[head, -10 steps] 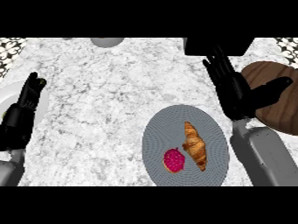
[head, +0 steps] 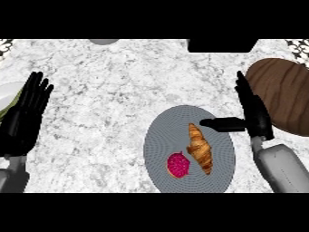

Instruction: Pick the croissant from the placemat and place it in the bowl

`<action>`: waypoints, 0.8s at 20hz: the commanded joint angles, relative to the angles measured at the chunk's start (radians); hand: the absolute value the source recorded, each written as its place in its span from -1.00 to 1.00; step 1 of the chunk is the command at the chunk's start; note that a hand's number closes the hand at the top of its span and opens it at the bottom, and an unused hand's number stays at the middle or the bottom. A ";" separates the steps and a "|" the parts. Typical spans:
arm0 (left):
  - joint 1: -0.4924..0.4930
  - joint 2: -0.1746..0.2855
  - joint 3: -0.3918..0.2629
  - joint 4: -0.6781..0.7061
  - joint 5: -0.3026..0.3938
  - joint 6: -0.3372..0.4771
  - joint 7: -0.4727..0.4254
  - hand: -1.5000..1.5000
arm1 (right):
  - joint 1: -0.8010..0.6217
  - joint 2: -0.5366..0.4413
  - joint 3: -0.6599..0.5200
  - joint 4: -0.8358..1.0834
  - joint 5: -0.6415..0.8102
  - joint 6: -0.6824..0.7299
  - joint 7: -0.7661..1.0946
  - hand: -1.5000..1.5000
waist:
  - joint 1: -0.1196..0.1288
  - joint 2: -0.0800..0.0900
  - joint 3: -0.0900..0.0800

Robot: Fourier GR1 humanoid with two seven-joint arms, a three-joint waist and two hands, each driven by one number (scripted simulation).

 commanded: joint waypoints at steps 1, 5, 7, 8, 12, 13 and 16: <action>0.006 -0.018 0.007 -0.025 0.072 -0.051 0.039 0.00 | 0.073 0.028 0.022 0.068 0.149 -0.203 0.002 -1.00 | 0.000 0.002 0.008; 0.034 -0.027 0.032 -0.036 0.098 -0.091 0.041 0.00 | 0.001 -0.004 0.038 0.059 0.265 -0.241 0.035 -1.00 | 0.007 0.002 0.009; -0.019 0.011 0.051 -0.065 0.106 -0.075 0.117 0.00 | -0.055 -0.092 0.047 0.089 0.310 -0.173 0.103 -1.00 | 0.009 0.003 0.009; -0.011 -0.010 0.050 -0.035 0.095 -0.085 0.063 0.00 | -0.076 -0.150 0.056 0.069 0.309 -0.094 0.161 -1.00 | 0.006 0.003 0.008; -0.023 -0.017 0.039 -0.032 0.102 -0.075 0.097 0.00 | -0.148 -0.246 0.149 0.084 0.285 0.195 0.371 -1.00 | 0.012 0.000 0.006; -0.024 -0.016 0.048 -0.027 0.100 -0.089 0.065 0.00 | -0.207 -0.252 0.172 0.114 0.289 0.260 0.432 -1.00 | 0.033 0.004 0.004; -0.033 -0.020 0.031 -0.014 0.093 -0.090 0.078 0.00 | -0.206 -0.266 0.267 0.109 0.222 0.516 0.511 -1.00 | 0.034 0.007 0.002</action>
